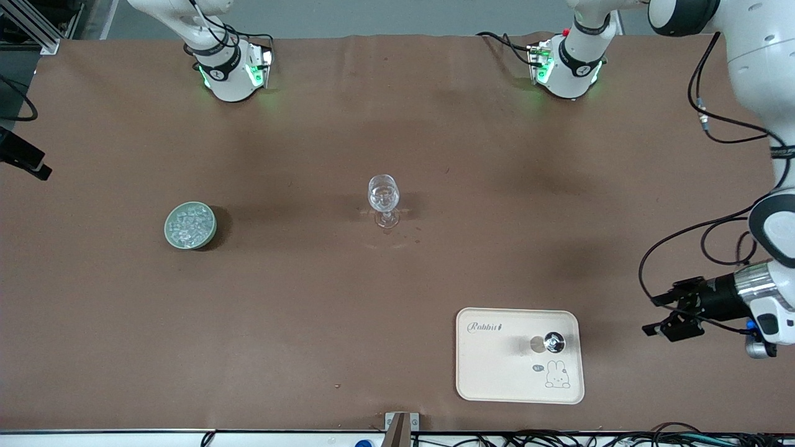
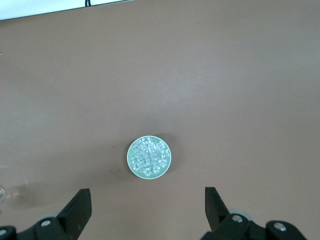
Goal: Pour wine and add ice with both arms
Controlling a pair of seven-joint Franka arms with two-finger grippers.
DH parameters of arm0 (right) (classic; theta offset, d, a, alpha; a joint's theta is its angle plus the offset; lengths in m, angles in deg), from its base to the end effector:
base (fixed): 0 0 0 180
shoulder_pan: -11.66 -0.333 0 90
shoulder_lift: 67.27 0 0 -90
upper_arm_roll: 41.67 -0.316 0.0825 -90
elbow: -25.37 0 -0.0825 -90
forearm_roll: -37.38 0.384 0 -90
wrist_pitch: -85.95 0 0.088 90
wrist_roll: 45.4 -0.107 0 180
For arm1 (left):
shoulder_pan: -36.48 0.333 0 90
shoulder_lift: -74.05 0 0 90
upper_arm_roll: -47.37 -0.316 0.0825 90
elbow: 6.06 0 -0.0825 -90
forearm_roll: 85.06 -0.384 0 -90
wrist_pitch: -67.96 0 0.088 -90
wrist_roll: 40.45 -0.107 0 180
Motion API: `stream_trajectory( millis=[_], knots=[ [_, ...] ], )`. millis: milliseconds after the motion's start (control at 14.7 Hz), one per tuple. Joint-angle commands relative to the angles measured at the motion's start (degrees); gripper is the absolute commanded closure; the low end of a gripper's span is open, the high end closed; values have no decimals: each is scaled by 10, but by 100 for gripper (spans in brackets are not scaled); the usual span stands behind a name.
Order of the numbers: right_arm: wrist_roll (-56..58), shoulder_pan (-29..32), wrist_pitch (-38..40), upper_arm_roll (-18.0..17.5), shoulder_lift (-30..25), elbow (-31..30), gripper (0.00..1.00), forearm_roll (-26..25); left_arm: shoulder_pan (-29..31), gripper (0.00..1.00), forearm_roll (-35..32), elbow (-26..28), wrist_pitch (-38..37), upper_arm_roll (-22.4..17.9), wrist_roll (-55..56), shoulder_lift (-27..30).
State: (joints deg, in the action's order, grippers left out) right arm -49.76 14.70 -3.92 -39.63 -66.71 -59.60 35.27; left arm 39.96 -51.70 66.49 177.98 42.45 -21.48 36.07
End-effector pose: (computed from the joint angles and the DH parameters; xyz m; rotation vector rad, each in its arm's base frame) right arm 0.5553 -0.0532 0.6604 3.0911 -0.2575 0.1172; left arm 0.7382 0.0540 0.3762 2.5055 0.8647 -0.0696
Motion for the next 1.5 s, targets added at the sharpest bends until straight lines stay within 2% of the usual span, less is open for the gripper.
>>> stream_trajectory(
  millis=[0, 68, 341, 614, 886, 1023, 1227, 1432],
  knots=[
    [2, -5, 3, 3, 2, 7, 0, 16, -9, 3, -78, 29, -22, -4, -80, 51],
    [3, -5, 5, 3, 2, 7, 0, 18, -15, 3, -115, 48, -22, -2, -97, 77],
    [2, -6, 6, 3, 2, 7, 0, 18, -32, 3, -167, 115, -17, 2, -140, 172],
    [2, -7, 6, 3, 2, 7, 0, 18, -37, 0, -274, 184, -16, 64, -140, 273],
    [2, -7, 8, 3, 2, 7, 0, 18, -39, 0, -287, 237, -23, 92, -140, 347],
    [2, -7, 8, 3, 2, 7, 0, 18, -41, 0, -304, 240, -40, 104, -139, 365],
    [2, -7, 7, 3, 2, 7, 0, 18, -43, 0, -313, 216, -87, 119, -140, 374],
    [2, -7, 7, 3, 2, 7, 0, 18, -44, 0, -313, 223, -114, 124, -140, 402]
  ],
)
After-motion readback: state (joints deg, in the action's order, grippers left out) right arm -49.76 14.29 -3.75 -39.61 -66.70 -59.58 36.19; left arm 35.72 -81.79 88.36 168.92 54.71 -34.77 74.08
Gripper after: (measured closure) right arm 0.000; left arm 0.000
